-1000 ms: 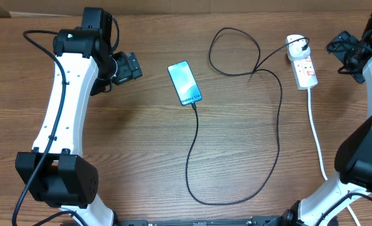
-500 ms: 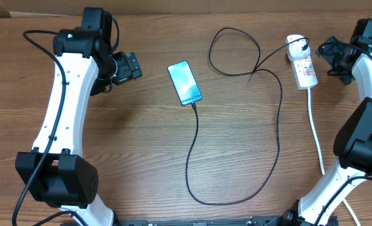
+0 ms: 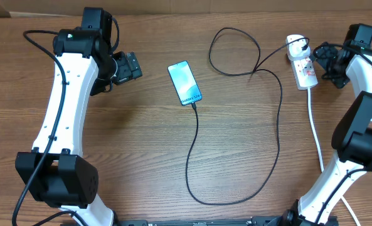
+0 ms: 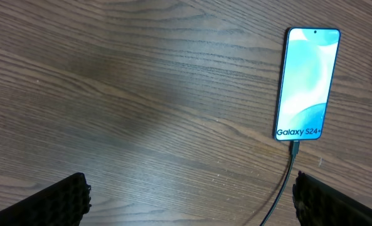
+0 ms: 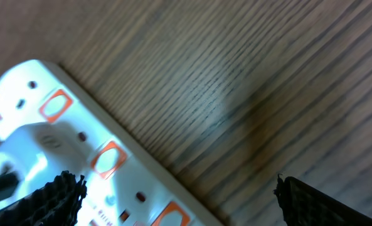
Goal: Plug charger to phone and switch on socket
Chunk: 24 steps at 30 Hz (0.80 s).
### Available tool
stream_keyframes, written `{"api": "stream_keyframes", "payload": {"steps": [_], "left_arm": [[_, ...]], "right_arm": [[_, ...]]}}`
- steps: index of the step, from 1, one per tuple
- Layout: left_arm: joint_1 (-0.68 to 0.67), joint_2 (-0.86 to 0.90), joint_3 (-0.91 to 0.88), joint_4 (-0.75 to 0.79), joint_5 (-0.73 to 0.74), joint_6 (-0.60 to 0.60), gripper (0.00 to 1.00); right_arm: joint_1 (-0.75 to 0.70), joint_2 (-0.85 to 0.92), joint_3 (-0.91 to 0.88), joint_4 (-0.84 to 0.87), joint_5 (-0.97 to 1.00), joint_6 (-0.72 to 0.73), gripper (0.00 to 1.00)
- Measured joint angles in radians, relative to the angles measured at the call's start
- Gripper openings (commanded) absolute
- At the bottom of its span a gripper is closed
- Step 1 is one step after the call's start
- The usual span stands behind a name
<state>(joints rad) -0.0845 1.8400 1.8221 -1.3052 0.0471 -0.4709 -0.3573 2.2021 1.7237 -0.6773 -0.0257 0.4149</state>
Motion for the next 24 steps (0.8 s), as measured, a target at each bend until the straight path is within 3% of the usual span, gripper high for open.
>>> {"api": "stream_keyframes", "payload": {"steps": [24], "left_arm": [[0.000, 0.000, 0.000, 0.000, 0.000, 0.000, 1.00]], "right_arm": [[0.011, 0.065, 0.000, 0.063, 0.004, 0.003, 1.00]]}}
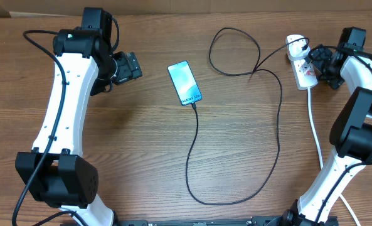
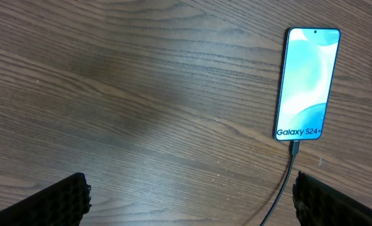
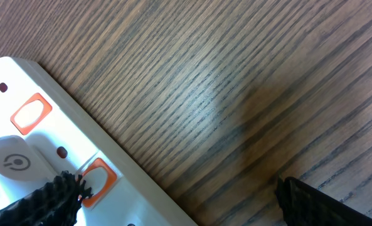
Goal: Plug charger to phone and switch on socket
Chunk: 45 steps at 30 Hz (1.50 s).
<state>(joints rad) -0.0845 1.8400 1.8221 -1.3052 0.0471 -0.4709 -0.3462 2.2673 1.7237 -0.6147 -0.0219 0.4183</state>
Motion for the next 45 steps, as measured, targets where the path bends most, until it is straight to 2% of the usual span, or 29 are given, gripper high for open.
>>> {"api": "stream_keyframes", "payload": {"steps": [45], "left_arm": [[0.000, 0.000, 0.000, 0.000, 0.000, 0.000, 1.00]], "right_arm": [[0.001, 0.004, 0.000, -0.019, -0.016, 0.000, 1.00]]}}
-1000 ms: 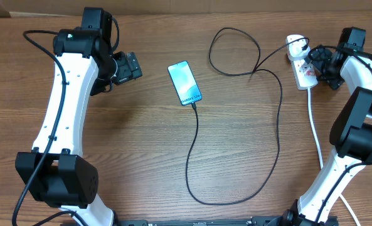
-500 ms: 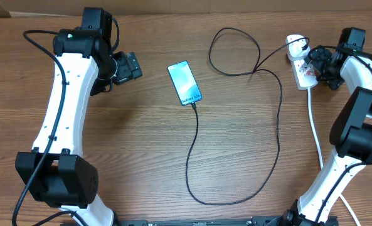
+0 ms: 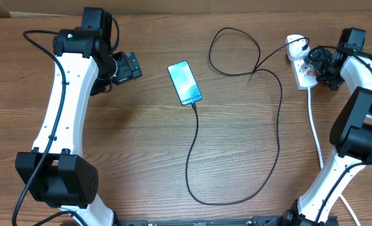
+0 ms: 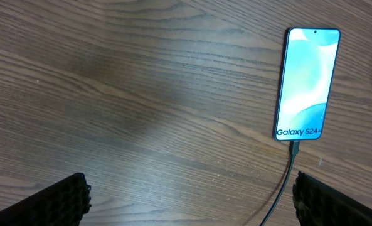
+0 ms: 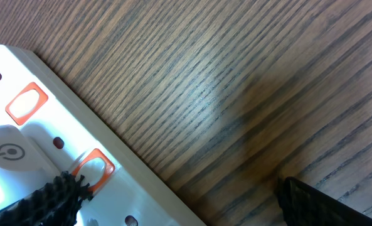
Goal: Plug charger to phone and switch on socket
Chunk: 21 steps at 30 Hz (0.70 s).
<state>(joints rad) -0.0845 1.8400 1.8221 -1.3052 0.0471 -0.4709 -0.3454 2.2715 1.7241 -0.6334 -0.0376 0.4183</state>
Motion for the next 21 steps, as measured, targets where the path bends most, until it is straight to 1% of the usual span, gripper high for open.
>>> {"api": "stream_keyframes", "payload": {"steps": [21], "left_arm": [[0.000, 0.000, 0.000, 0.000, 0.000, 0.000, 1.00]], "right_arm": [[-0.041, 0.000, 0.011, -0.002, 0.011, -0.019, 1.00]]}}
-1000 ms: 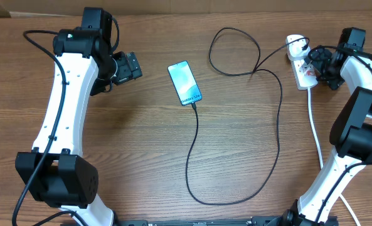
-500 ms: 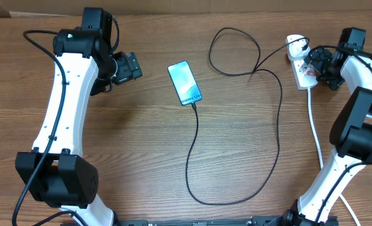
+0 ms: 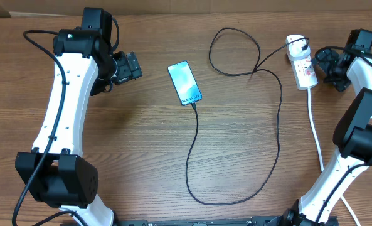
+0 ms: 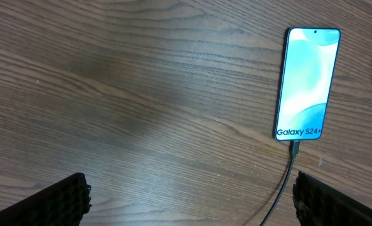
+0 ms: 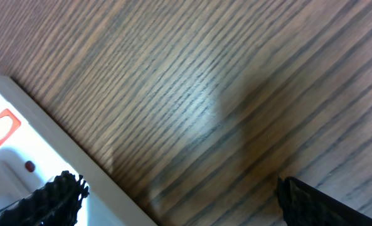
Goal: Plug charger to phone and switch on socket
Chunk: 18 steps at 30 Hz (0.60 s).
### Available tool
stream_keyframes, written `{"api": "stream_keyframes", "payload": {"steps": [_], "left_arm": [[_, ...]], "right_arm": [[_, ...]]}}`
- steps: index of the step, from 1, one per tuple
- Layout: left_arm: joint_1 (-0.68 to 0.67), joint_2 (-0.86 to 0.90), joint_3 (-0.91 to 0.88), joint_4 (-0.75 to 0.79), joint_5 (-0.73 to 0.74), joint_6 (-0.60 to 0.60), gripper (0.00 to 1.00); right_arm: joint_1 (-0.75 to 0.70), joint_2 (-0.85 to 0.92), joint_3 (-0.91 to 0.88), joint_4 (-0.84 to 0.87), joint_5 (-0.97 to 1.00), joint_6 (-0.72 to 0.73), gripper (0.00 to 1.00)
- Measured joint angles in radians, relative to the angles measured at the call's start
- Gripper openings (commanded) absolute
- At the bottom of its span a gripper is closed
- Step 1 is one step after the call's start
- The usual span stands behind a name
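The phone (image 3: 185, 83) lies screen up and lit, also in the left wrist view as the phone (image 4: 307, 81). A black cable (image 3: 197, 138) is plugged into its lower end and loops round to the charger plug (image 3: 293, 43) on the white power strip (image 3: 303, 68). My right gripper (image 3: 328, 64) is open just right of the strip, holding nothing. In its wrist view the right gripper (image 5: 179, 201) sees only the strip's edge (image 5: 10, 147) with an orange switch (image 5: 0, 123). My left gripper (image 3: 128, 66) stands open to the left of the phone; the left gripper (image 4: 192, 207) is empty.
The strip's white lead (image 3: 314, 132) runs down the table's right side. The black cable makes a wide loop (image 3: 277, 125) across the middle right and another loop (image 3: 233, 50) at the back. Wooden table (image 3: 129, 157) all round.
My right gripper has moved to the right, off the power strip; in its wrist view the strip has slid to the lower left corner. Left arm, phone and cable have not moved.
My right gripper was first open to the right of the strip's middle. It then stood close over the strip's far end by the charger plug and the orange switches, at two moments. Now it is back to the strip's right. The phone stayed lit and plugged throughout.
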<state>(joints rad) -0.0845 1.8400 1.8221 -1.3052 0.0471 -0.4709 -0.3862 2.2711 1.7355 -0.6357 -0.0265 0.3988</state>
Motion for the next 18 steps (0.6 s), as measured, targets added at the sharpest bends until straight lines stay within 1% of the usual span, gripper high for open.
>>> {"api": "stream_keyframes", "payload": {"steps": [18], "left_arm": [[0.000, 0.000, 0.000, 0.000, 0.000, 0.000, 1.00]], "right_arm": [[0.016, 0.000, 0.000, 0.023, -0.019, 0.000, 1.00]]}}
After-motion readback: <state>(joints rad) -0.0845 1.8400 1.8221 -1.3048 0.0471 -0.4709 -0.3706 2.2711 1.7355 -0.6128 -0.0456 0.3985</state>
